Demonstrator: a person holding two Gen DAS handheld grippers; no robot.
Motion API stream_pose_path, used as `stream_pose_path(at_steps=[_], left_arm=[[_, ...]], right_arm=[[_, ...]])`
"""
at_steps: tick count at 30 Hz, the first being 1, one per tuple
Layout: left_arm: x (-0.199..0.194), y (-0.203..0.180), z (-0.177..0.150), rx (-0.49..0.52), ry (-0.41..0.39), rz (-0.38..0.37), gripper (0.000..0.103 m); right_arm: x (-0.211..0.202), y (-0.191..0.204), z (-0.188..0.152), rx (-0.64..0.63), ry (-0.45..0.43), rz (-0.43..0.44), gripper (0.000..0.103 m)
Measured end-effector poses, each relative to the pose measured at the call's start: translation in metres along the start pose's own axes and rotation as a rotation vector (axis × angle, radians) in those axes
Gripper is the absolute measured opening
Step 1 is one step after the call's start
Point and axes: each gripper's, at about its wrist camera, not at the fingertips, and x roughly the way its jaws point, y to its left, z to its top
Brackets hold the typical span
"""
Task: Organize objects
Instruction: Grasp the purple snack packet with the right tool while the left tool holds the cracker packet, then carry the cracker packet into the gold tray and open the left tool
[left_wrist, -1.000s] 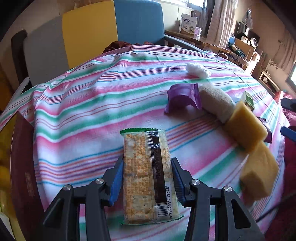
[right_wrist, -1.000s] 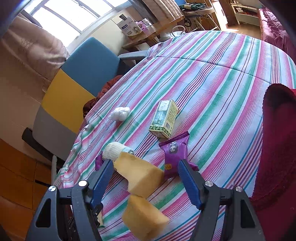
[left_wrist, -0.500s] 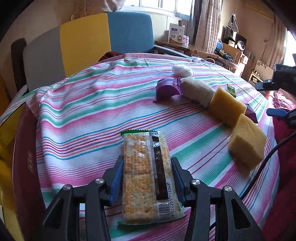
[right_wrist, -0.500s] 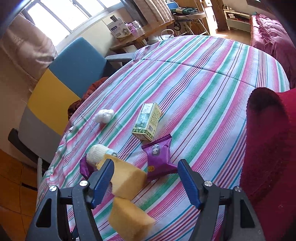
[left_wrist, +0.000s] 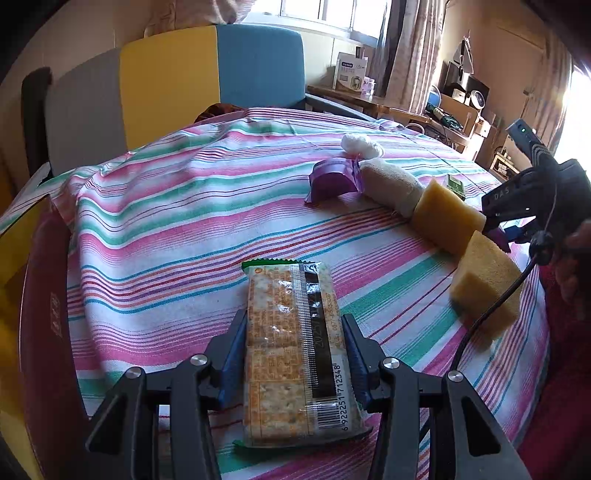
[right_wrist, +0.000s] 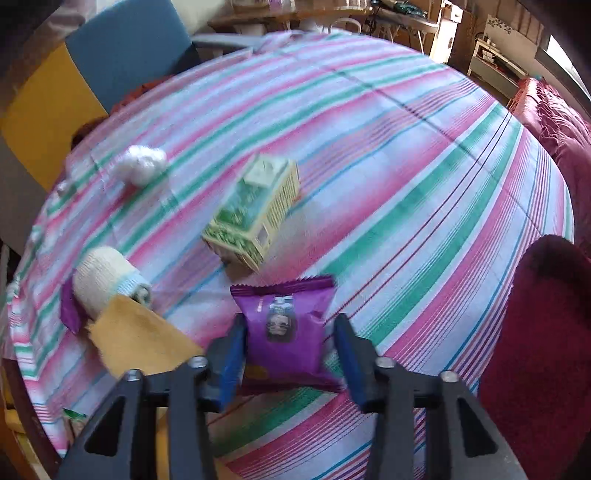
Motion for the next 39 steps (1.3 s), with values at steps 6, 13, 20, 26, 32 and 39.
stream_pose_path(at_steps=[6,13,20,26,32,39], left_arm=[[0.000,-0.001,0.000,0.005,0.000,0.004,0.050],[0.000,-0.001,0.000,0.005,-0.002,0.005,0.049],[0.000,-0.001,0.000,0.007,-0.002,0.006,0.049],[-0.023,0.004,0.002,-0.068,0.010,-0.038,0.048],[-0.088,0.027,0.027,-0.116,-0.093,-0.075,0.049],[-0.120,0.156,0.045,-0.366,-0.047,0.022,0.049]], right_arm=[[0.001,0.004,-0.004,-0.049,-0.019,-0.023,0.034],[0.005,0.000,-0.007,-0.056,-0.018,-0.027,0.034],[0.009,-0.003,-0.009,-0.069,-0.020,-0.035,0.034],[0.012,-0.005,-0.009,-0.089,-0.028,-0.041,0.034],[0.014,-0.010,-0.009,-0.098,-0.032,-0.045,0.034],[0.015,-0.015,-0.009,-0.108,-0.031,-0.044,0.034]])
